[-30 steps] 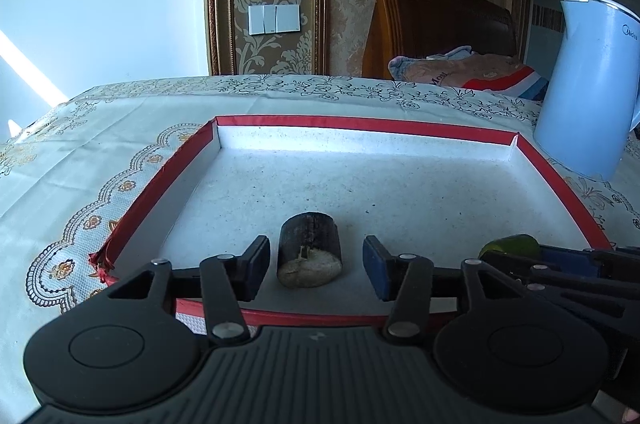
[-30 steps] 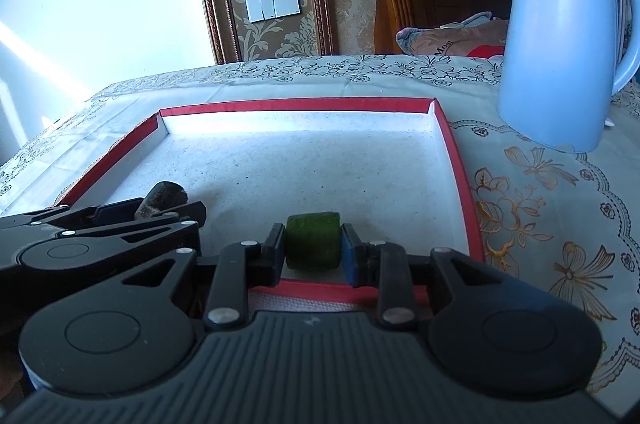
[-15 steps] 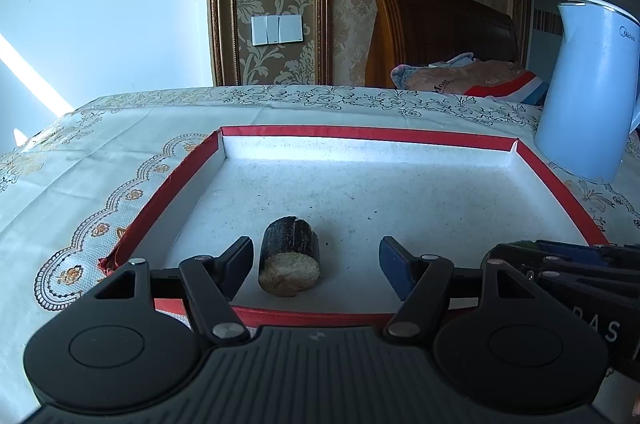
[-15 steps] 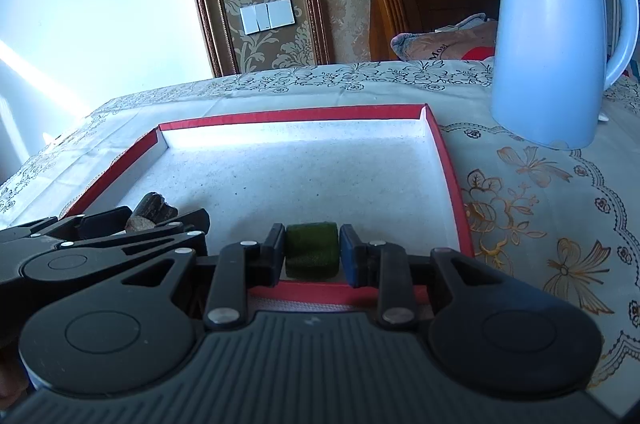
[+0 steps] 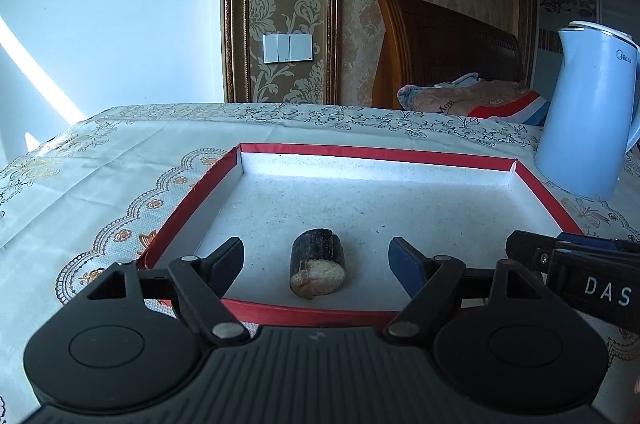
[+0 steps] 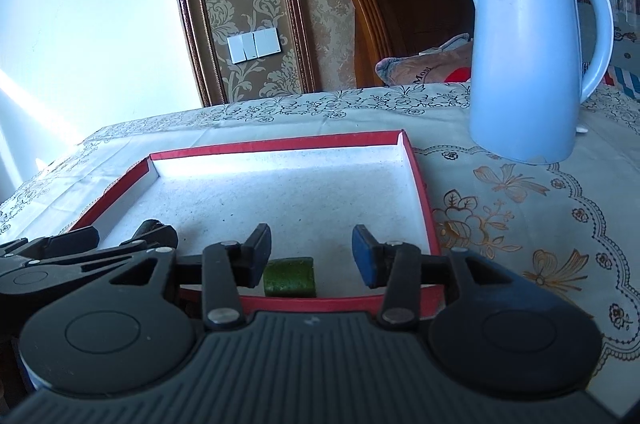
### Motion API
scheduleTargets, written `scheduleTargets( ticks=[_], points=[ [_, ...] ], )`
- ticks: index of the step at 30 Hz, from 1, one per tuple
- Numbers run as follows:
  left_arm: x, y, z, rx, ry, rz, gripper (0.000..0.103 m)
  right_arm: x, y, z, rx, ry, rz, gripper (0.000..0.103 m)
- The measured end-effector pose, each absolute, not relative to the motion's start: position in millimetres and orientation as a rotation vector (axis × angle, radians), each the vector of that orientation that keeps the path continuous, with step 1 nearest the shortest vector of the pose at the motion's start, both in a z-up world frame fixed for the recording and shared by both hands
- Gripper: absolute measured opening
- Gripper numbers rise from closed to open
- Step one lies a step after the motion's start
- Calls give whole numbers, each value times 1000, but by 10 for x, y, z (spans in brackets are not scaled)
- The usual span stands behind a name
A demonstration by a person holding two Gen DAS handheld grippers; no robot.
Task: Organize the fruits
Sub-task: 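Lift both open tools out of the red tray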
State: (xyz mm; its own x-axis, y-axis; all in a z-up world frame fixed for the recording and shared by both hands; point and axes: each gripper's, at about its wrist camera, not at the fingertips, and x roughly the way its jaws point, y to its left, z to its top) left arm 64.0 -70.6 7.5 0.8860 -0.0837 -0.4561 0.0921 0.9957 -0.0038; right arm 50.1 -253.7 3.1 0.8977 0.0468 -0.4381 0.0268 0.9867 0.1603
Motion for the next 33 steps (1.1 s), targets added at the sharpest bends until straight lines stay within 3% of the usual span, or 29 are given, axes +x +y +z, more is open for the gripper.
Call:
scheduleTargets(
  ticks=[2, 6, 10, 33],
  points=[
    [617, -690, 89, 14, 467, -93, 80, 486, -2549, 32, 171, 450, 4, 53],
    [567, -657, 109, 11, 458, -95, 84, 452, -2570, 44, 178, 427, -5, 55],
    [512, -596, 133, -8, 455, -106, 84, 420, -2597, 54, 184, 406, -19, 68],
    [6, -189, 159, -62, 440, -44, 84, -11, -2695, 71, 221, 350, -7, 68]
  ],
)
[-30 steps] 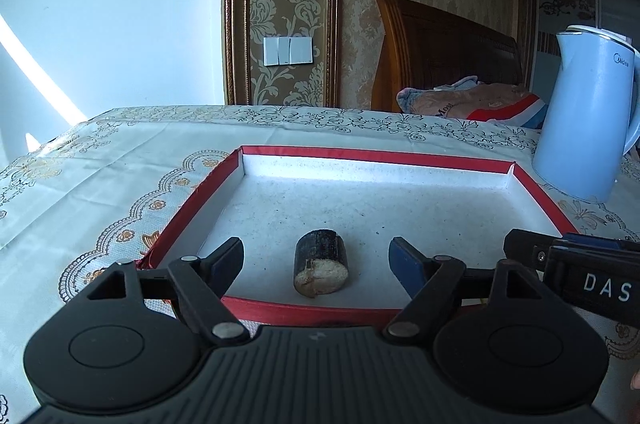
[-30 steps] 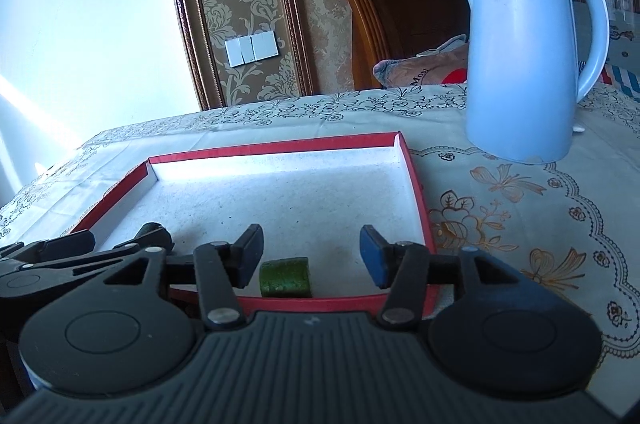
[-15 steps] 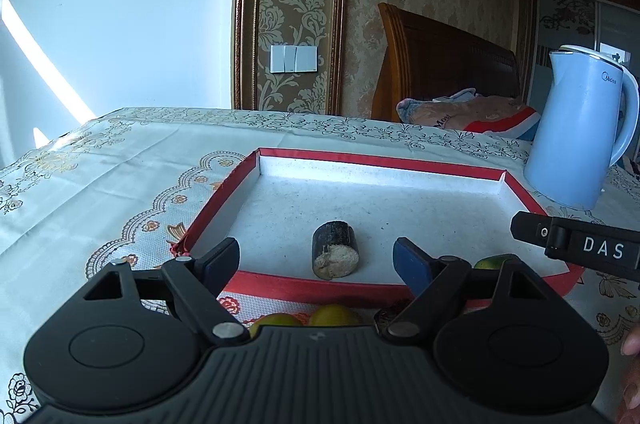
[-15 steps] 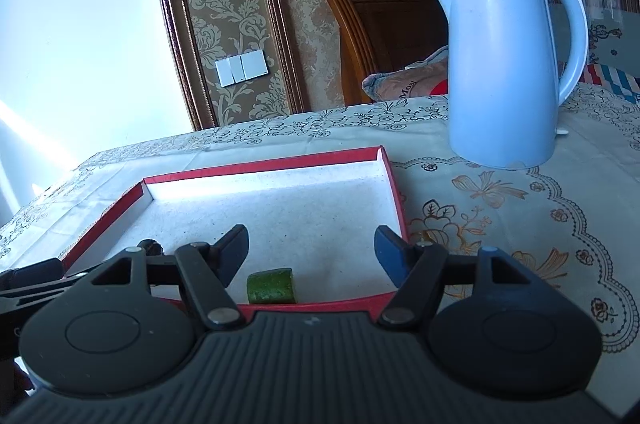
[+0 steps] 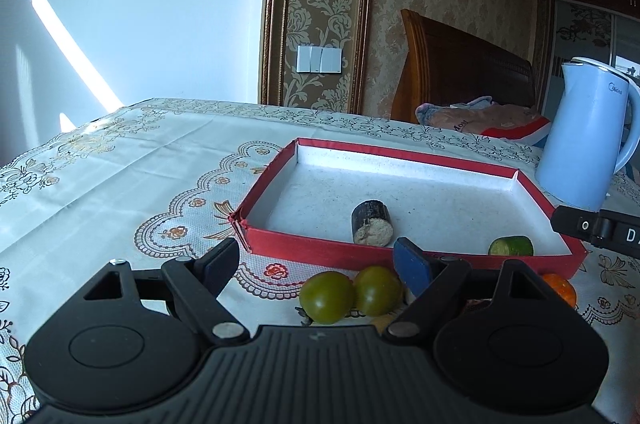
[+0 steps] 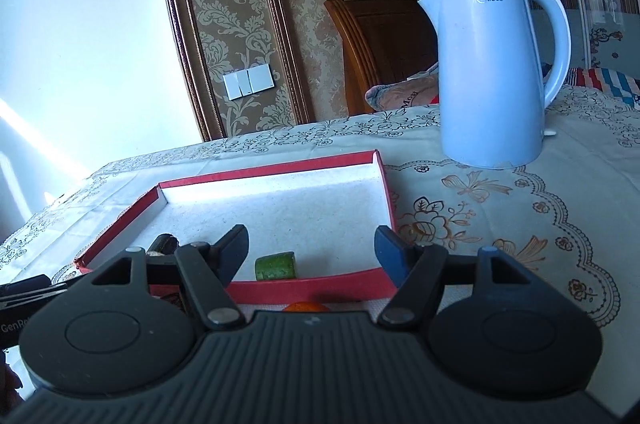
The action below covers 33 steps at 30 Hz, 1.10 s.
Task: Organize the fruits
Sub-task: 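Lift both open tools out of the red tray, then grasp a mandarin orange on the table with the right tool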
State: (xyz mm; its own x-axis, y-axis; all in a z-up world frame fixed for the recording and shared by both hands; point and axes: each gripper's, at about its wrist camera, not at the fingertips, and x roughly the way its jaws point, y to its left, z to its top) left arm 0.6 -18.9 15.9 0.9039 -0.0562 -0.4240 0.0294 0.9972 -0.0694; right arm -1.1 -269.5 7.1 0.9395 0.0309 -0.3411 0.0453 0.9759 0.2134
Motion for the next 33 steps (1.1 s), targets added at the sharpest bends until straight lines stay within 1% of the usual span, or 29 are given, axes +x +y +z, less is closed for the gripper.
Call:
scheduleTargets(
  ticks=[13, 16, 21, 22, 23, 25, 32, 33],
  points=[
    [-64, -181, 71, -37, 443, -38, 84, -560, -2749, 8, 210, 347, 45, 66],
    [-63, -183, 66, -38, 442, -43, 84, -712, -2746, 8, 185, 341, 58, 60],
    [-54, -179, 56, -39, 446, -46, 84, -884, -2711, -16, 159, 350, 89, 60],
    [-51, -174, 59, -42, 447, -47, 84, -904, -2690, -25, 149, 353, 96, 58],
    [-48, -169, 59, -45, 449, -46, 84, -912, -2670, -33, 139, 360, 105, 53],
    [-42, -159, 58, -49, 452, -47, 84, -930, -2601, -51, 112, 380, 130, 49],
    [-22, -133, 53, -61, 460, -47, 84, -916, -2442, -84, 57, 418, 170, 49],
    [-22, -133, 53, -61, 459, -48, 84, -905, -2427, -91, 54, 424, 171, 47]
  ],
)
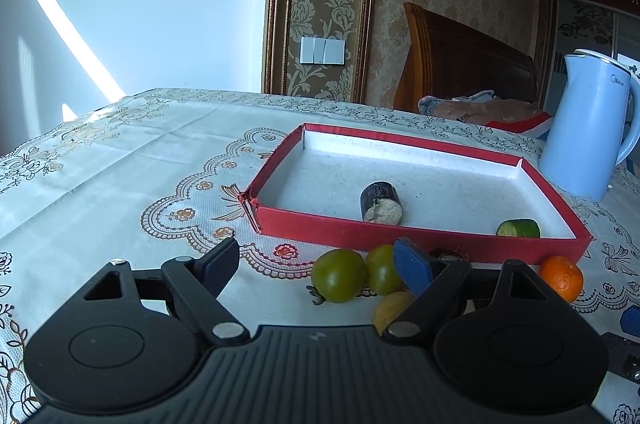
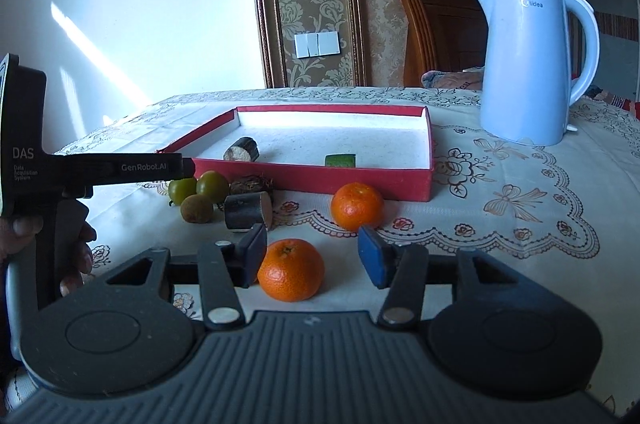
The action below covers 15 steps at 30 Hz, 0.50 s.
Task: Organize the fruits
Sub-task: 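Grasp a mandarin orange on the table with the right tool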
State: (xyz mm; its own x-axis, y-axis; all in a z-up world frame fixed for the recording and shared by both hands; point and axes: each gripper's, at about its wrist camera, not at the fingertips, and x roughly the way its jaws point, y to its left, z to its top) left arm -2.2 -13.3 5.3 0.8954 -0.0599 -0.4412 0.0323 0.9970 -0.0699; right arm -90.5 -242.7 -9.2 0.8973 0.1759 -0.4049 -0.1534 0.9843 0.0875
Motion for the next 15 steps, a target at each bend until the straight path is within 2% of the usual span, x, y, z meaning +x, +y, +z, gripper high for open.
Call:
scheduleTargets(
  ticks=[1, 2, 15],
  points=[
    [-19, -129, 55, -61, 459, -49, 84, -889, -2414, -97, 48, 435, 174, 42],
    [-20, -128, 53, -61, 459, -49, 84, -873, -2398, -101, 42, 445, 177, 41],
    [1, -92, 16, -51, 521, -37, 84, -749, -2297, -157, 52, 517, 201, 41]
  ],
)
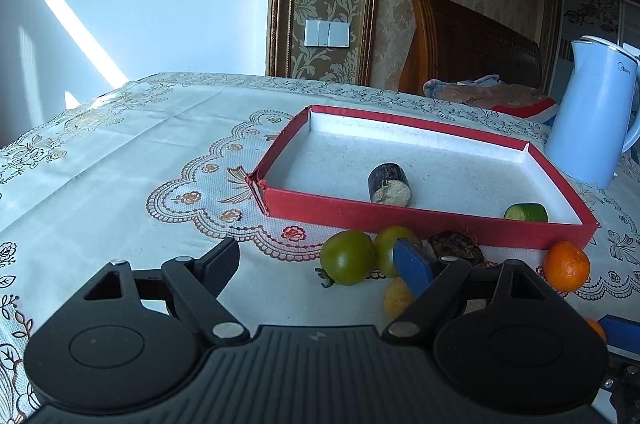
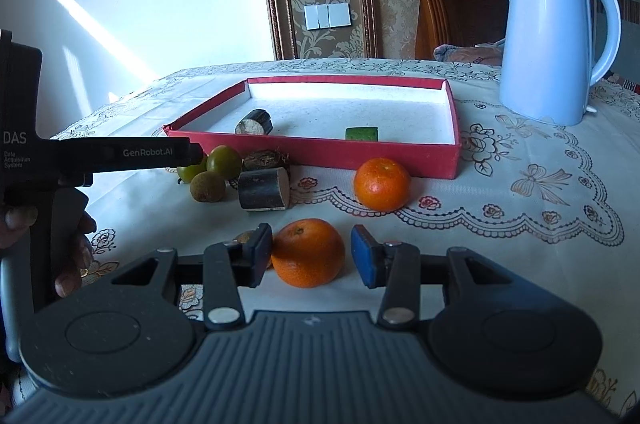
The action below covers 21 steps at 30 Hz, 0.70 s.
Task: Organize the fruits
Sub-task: 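Grasp a mandarin orange on the table with the right tool, then reach and grasp a brown kiwi with the left tool while the right tool holds the orange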
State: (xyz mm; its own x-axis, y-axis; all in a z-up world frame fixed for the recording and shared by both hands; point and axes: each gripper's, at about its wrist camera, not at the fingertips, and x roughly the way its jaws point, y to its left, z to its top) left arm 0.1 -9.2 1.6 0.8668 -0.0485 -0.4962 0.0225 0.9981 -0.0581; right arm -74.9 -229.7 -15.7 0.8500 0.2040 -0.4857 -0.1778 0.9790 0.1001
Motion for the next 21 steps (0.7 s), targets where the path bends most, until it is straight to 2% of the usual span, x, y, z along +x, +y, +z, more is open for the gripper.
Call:
scheduleTargets(
  ticks=[21],
  points=[
    [-389, -121, -45, 47, 577, -209, 84, -698, -2404, -205, 133, 543, 222, 41]
  ],
)
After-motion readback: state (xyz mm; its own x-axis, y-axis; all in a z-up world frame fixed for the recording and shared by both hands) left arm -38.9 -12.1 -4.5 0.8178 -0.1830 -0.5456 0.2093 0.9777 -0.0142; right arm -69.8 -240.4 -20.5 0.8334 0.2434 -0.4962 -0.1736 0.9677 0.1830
